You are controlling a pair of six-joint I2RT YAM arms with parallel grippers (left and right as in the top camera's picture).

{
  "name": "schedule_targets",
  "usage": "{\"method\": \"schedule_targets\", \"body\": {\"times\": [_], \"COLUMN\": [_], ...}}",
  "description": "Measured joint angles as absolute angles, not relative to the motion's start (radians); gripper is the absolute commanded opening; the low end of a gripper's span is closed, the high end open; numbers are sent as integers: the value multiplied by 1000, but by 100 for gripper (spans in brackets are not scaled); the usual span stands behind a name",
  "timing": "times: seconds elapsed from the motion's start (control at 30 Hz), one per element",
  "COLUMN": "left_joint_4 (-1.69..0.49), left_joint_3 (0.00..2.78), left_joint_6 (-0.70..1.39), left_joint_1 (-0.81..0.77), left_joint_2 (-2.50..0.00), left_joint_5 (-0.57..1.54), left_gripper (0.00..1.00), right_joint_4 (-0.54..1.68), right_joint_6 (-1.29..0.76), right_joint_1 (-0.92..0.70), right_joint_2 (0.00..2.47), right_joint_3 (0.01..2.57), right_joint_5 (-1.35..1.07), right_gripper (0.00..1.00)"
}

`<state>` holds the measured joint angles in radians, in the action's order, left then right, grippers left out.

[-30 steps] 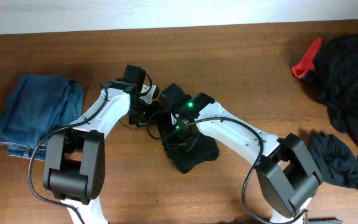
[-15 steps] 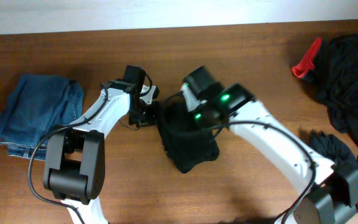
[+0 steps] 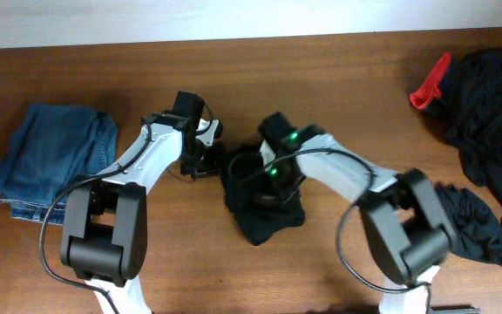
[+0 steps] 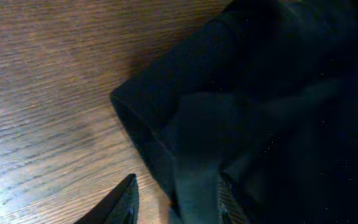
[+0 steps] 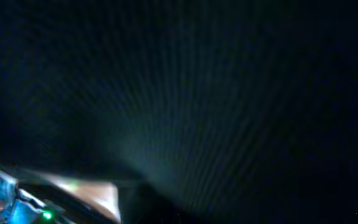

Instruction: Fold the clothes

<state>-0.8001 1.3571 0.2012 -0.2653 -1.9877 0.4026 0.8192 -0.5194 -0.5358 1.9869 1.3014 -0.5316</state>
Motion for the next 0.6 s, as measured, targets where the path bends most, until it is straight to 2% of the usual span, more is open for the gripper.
{"method": "schedule_targets", "body": {"times": [0.27, 0.6], "left_joint_4": [-803, -886], "left_joint_3": [1357, 1425], "left_joint_6": [201, 182], "left_joint_1": [-265, -255], "left_joint_2": [-1988, -1946], "left_joint_5": [403, 403], "left_gripper": [41, 41], "right_joint_4": [754, 766], "right_joint_6": [-598, -475], "right_joint_1": [-559, -559], "right_joint_2": [1999, 1914], "right_joint_3": [1275, 1255], "right_joint_5": [-596, -590], "right_gripper": [4, 4]}}
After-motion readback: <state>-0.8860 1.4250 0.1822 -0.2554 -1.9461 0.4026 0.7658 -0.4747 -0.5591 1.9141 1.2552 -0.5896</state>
